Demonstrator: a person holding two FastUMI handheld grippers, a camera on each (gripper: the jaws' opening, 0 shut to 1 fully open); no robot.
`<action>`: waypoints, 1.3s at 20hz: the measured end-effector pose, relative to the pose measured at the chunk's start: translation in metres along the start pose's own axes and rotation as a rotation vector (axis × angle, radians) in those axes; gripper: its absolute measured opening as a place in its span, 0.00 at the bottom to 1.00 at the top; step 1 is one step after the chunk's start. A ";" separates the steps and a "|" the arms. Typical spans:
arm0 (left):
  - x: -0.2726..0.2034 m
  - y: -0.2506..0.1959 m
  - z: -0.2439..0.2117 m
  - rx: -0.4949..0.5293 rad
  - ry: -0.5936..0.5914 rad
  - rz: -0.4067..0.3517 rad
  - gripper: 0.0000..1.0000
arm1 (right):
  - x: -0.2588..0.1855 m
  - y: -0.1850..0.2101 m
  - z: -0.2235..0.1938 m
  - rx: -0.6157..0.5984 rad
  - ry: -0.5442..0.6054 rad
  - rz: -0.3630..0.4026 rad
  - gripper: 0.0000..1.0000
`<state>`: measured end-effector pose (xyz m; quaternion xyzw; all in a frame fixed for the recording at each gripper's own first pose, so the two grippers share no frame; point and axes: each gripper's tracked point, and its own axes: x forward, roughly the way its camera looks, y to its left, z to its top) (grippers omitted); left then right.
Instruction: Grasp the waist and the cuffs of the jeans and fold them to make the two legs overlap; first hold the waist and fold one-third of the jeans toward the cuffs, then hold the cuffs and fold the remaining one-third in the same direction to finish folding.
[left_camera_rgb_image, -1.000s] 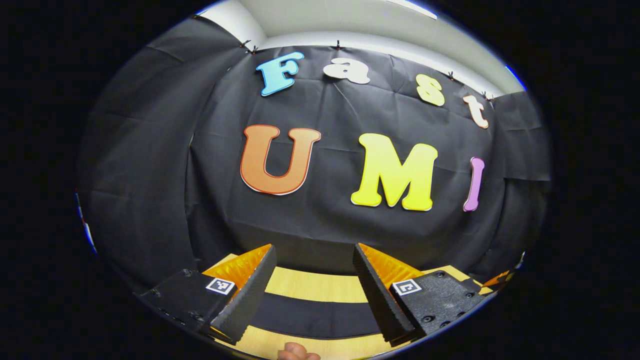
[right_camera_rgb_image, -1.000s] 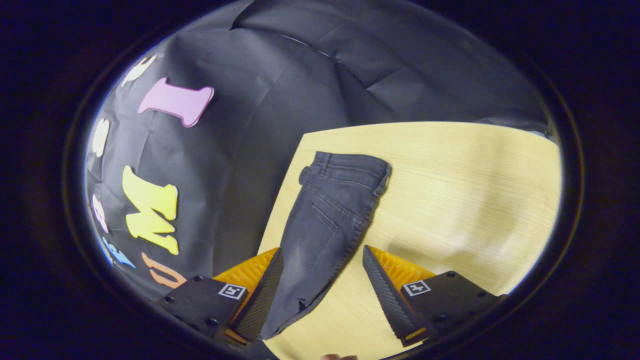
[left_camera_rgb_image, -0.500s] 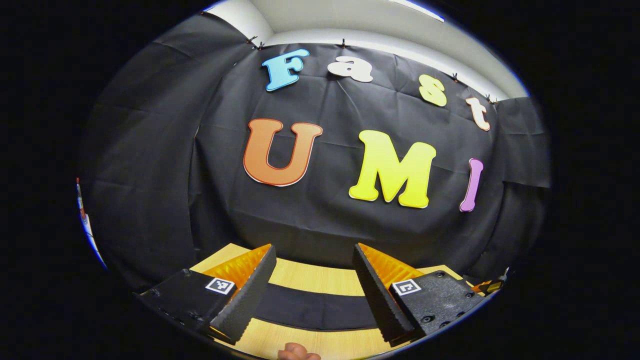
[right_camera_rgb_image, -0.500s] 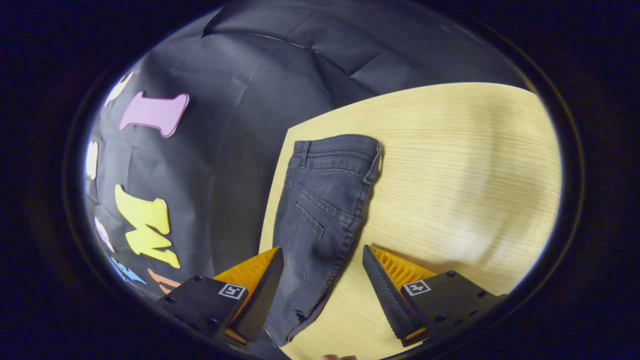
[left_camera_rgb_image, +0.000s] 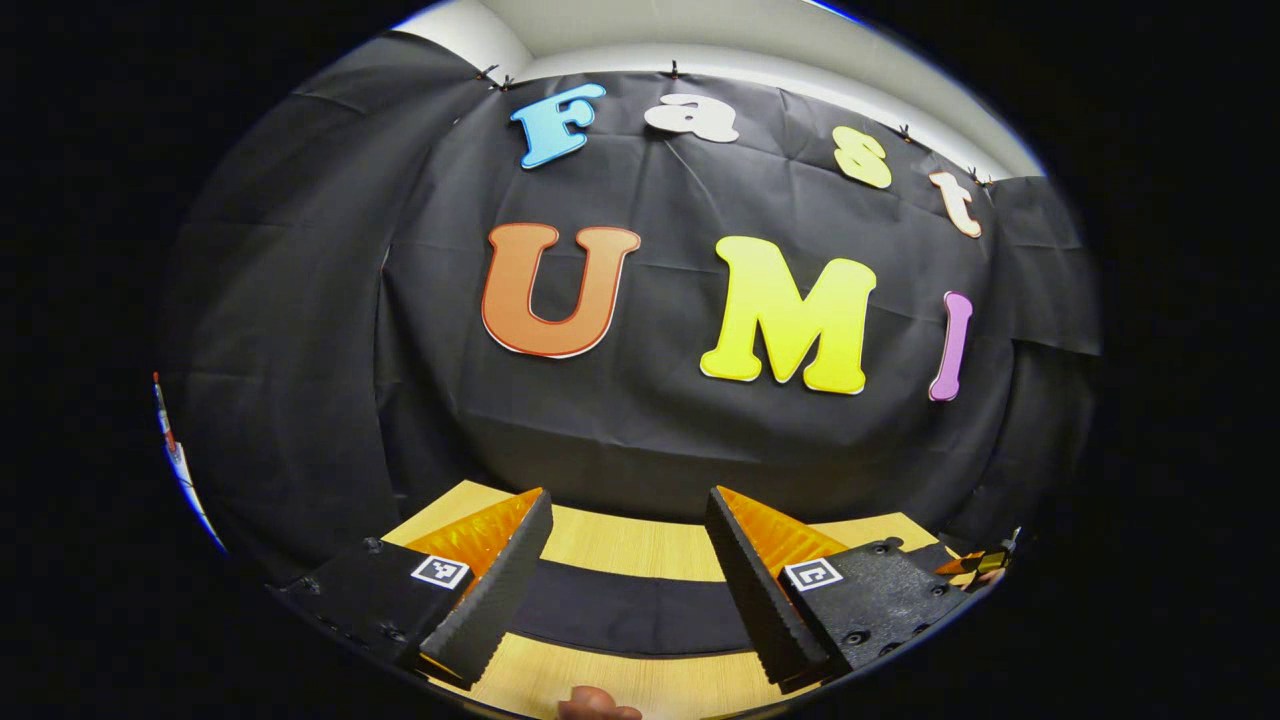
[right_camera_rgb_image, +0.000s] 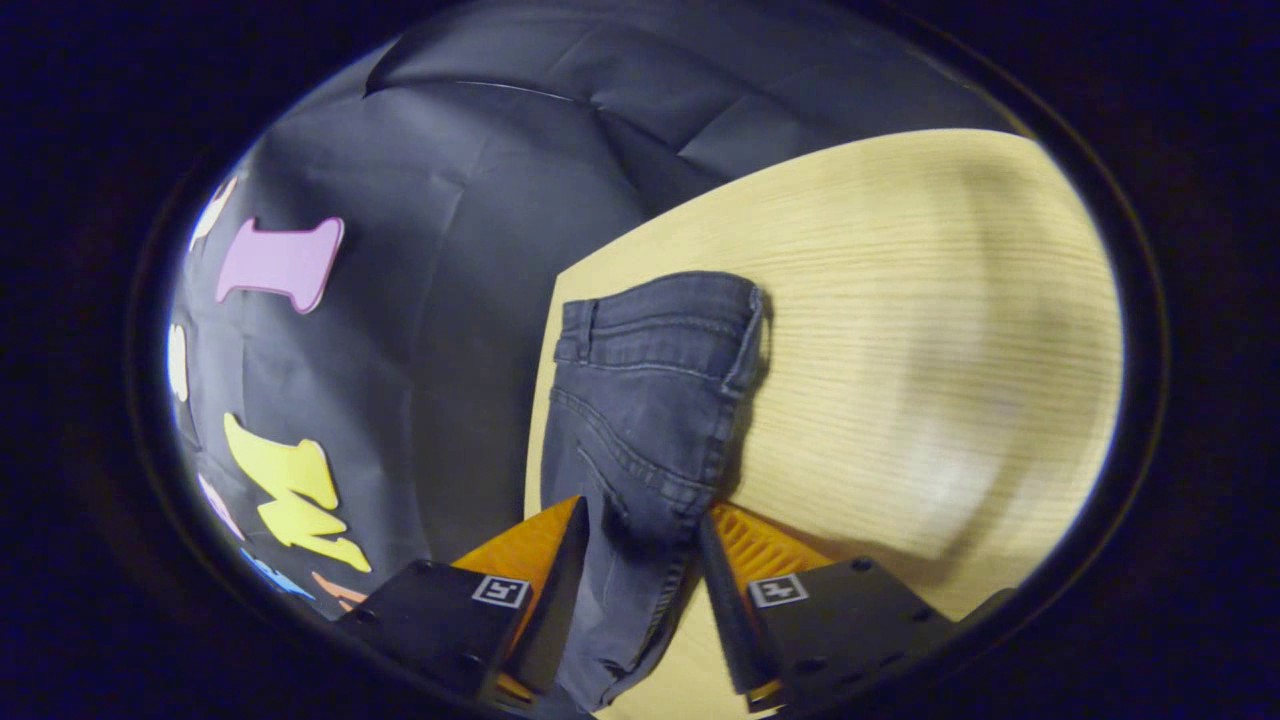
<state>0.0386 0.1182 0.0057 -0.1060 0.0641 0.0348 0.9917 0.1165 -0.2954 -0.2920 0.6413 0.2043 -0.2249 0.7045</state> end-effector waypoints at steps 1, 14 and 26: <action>0.000 0.000 -0.001 0.002 0.005 -0.002 0.99 | -0.001 -0.003 0.003 0.001 -0.016 -0.001 0.51; -0.006 0.001 -0.012 0.007 0.041 0.012 0.99 | -0.025 0.024 0.002 -0.514 -0.161 -0.084 0.07; -0.027 0.018 -0.016 -0.020 0.053 0.025 0.99 | -0.048 0.079 -0.018 -1.130 -0.273 -0.074 0.07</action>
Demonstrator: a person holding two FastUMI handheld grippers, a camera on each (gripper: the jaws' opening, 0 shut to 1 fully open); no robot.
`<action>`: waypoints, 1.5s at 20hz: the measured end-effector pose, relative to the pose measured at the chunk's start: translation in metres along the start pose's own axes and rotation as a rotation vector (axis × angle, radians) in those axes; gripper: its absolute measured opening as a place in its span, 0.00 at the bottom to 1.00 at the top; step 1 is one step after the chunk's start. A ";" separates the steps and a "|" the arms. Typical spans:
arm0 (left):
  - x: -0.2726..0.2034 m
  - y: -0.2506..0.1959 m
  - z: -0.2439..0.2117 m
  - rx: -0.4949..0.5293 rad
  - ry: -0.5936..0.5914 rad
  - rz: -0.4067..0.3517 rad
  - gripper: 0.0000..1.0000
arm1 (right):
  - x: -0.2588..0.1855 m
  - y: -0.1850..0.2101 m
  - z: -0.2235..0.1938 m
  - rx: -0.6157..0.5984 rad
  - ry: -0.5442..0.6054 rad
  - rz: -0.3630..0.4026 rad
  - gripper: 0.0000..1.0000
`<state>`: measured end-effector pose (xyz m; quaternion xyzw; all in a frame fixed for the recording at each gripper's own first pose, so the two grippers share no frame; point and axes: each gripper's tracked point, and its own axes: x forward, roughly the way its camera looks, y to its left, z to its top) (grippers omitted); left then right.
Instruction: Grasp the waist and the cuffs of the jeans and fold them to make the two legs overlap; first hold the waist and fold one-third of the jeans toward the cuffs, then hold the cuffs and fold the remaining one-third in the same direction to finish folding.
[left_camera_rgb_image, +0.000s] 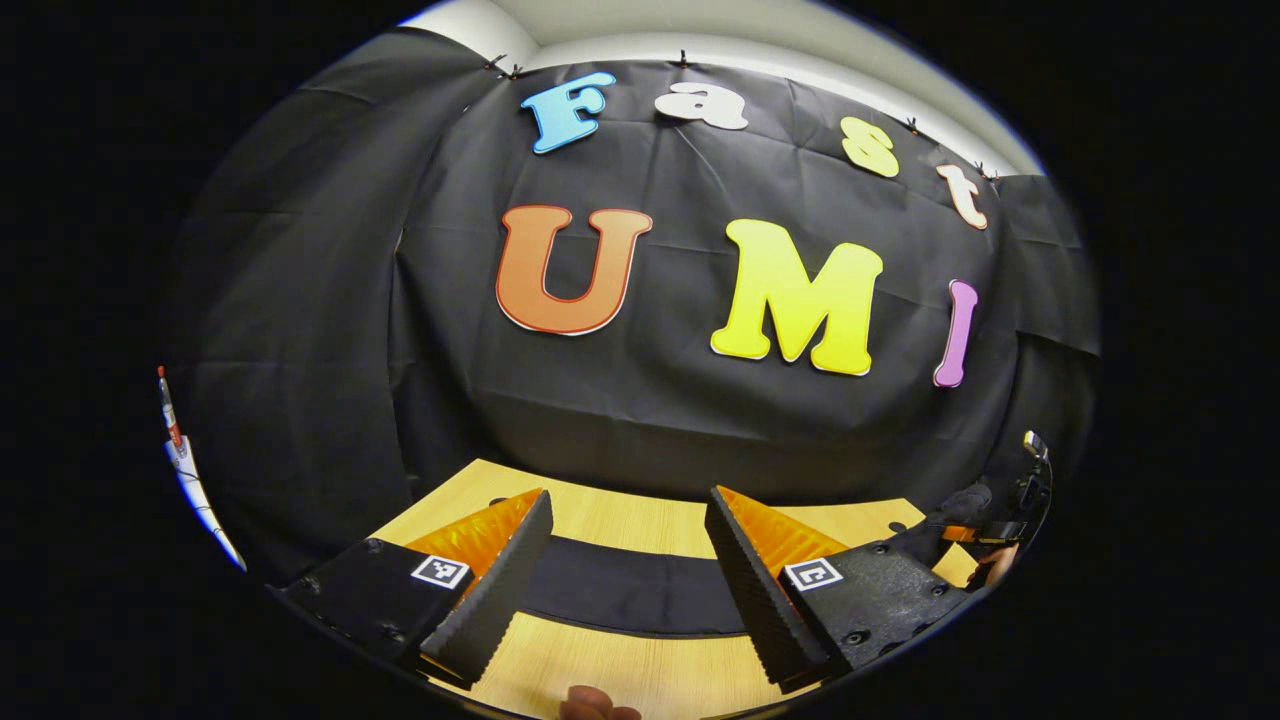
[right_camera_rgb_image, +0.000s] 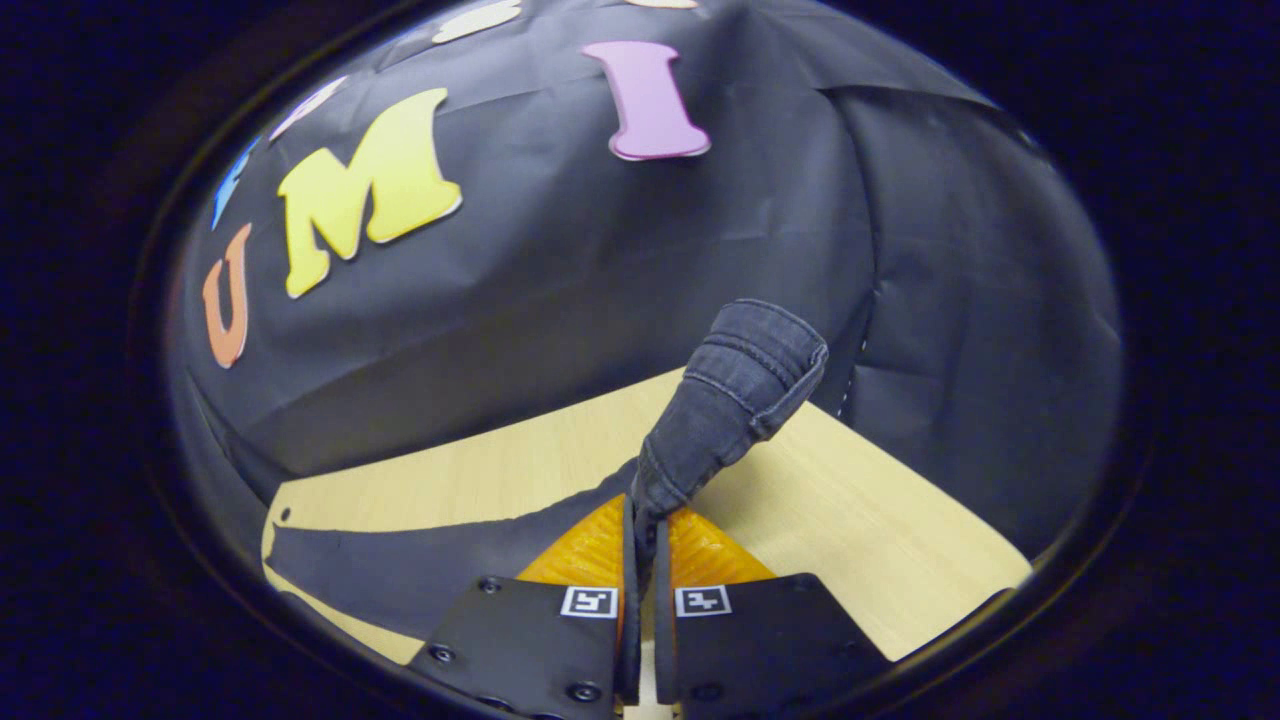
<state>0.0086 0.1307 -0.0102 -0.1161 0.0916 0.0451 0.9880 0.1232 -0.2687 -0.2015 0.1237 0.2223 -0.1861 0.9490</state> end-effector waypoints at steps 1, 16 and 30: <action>-0.001 0.002 0.000 -0.002 -0.001 0.002 0.99 | -0.002 0.004 0.002 -0.042 -0.015 0.001 0.06; -0.031 0.037 -0.004 -0.052 0.016 0.050 0.99 | -0.029 0.042 0.009 -0.368 -0.136 0.175 0.02; -0.079 0.083 0.000 -0.051 0.001 0.171 0.99 | -0.043 0.048 -0.001 -0.489 -0.053 0.386 0.06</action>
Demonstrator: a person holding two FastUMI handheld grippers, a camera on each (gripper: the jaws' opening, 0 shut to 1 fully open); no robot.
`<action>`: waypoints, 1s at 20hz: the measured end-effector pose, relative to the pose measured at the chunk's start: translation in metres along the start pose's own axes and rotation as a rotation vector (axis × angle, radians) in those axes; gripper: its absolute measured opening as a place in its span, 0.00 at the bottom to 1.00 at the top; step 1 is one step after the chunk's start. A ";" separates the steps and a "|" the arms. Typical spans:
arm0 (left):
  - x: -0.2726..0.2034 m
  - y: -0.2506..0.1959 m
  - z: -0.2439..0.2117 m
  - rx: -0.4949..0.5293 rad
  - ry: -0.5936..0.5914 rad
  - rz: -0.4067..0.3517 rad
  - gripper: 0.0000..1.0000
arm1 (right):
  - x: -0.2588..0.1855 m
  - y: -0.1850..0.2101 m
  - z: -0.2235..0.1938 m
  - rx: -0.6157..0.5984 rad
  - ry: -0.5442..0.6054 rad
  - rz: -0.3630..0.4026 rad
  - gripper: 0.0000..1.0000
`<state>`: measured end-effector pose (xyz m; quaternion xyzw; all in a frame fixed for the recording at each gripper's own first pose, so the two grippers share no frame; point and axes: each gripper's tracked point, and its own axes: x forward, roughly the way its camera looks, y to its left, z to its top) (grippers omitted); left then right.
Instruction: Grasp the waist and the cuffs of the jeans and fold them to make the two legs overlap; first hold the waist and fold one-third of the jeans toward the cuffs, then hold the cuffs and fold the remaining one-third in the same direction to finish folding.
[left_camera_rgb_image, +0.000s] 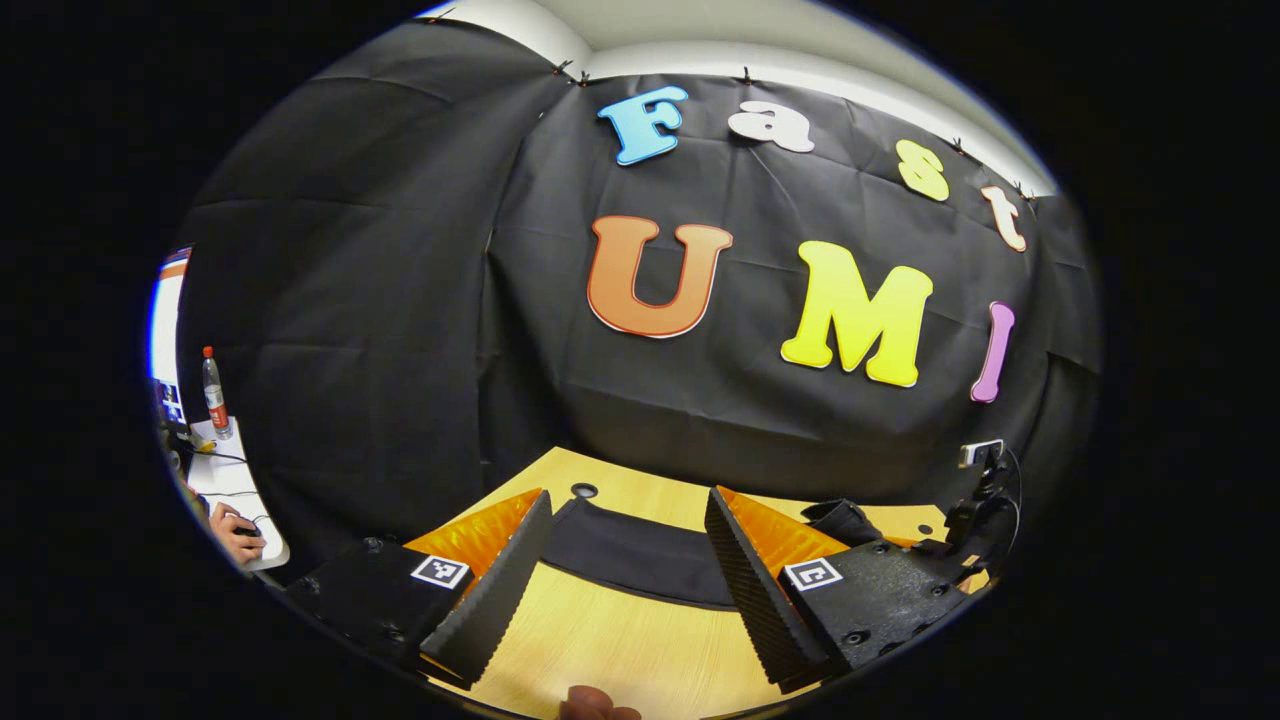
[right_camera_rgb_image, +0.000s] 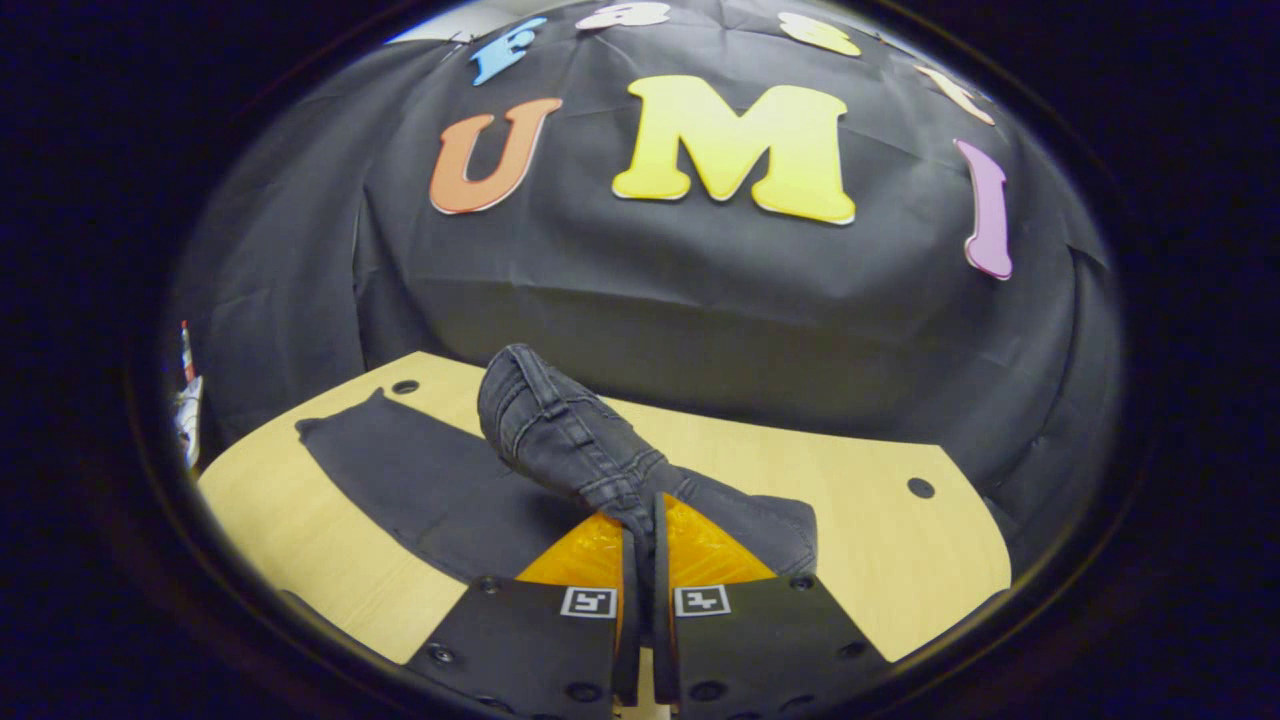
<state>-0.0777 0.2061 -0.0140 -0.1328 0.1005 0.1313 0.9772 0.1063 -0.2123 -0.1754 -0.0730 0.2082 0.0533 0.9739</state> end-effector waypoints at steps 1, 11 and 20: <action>-0.001 0.002 -0.001 -0.003 0.001 0.006 0.99 | 0.000 -0.002 -0.002 -0.020 0.015 0.006 0.02; -0.002 0.003 -0.010 -0.030 0.014 0.017 0.99 | -0.011 0.004 -0.026 -0.027 0.074 0.064 0.69; 0.020 -0.010 -0.016 -0.077 0.019 -0.008 1.00 | -0.047 -0.007 0.062 0.022 -0.115 0.114 0.94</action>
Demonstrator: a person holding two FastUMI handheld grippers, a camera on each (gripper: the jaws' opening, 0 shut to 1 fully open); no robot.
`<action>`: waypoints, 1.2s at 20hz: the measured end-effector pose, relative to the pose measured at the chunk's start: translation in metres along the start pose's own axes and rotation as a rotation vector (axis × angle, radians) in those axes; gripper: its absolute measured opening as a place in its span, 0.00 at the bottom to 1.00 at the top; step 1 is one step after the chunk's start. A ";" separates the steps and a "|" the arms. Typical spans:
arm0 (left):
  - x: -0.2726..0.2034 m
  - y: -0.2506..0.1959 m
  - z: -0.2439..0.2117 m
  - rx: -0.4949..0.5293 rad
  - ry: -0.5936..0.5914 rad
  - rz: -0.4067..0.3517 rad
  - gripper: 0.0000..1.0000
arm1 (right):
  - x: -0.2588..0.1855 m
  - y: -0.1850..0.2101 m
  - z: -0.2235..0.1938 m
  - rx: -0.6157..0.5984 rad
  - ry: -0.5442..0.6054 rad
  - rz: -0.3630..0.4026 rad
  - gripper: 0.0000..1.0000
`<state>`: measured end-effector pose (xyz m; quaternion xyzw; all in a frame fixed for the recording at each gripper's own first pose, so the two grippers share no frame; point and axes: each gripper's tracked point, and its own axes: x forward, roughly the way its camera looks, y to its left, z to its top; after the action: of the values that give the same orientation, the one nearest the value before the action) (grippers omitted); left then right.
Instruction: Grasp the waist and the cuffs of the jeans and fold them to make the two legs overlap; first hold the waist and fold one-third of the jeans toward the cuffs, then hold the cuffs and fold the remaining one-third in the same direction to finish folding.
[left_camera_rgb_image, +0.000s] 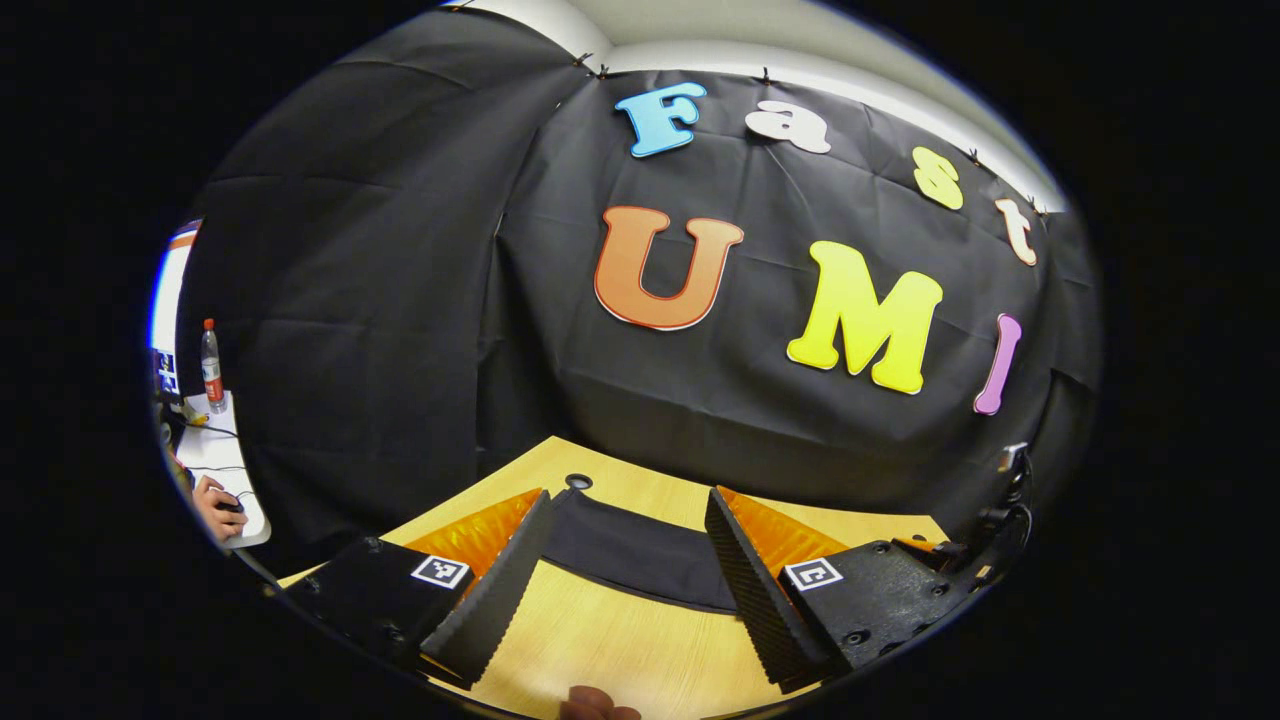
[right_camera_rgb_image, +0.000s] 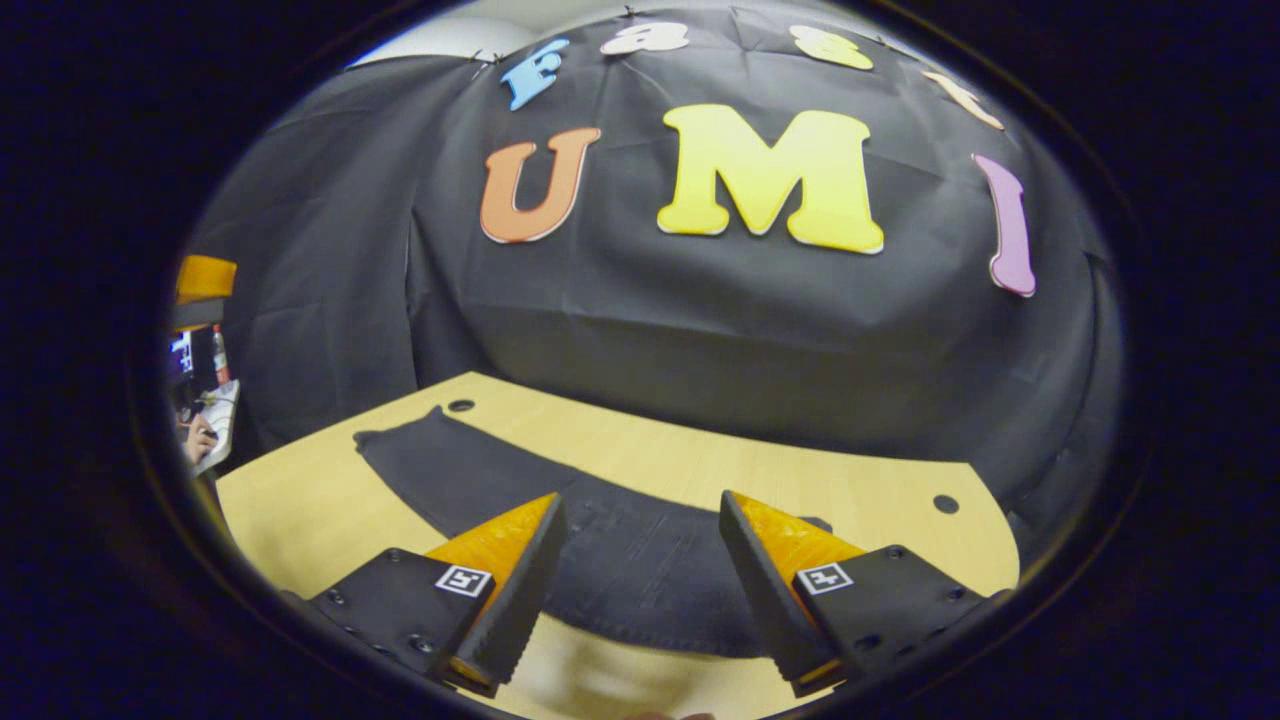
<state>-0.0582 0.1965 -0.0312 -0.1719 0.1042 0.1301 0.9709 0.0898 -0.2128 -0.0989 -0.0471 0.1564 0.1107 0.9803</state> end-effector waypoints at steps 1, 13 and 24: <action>0.004 0.000 -0.004 -0.018 0.008 0.000 0.99 | 0.001 -0.003 0.014 0.002 -0.023 -0.005 0.92; 0.090 0.045 -0.106 -0.939 0.238 -0.007 0.99 | 0.005 -0.074 0.101 -0.027 -0.160 -0.100 0.97; 0.164 0.096 -0.169 -1.183 0.282 0.129 0.99 | 0.005 -0.121 0.172 0.010 -0.294 -0.156 0.92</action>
<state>0.0424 0.2586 -0.2563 -0.6908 0.1521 0.2004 0.6779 0.1738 -0.3073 0.0693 -0.0373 0.0075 0.0392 0.9985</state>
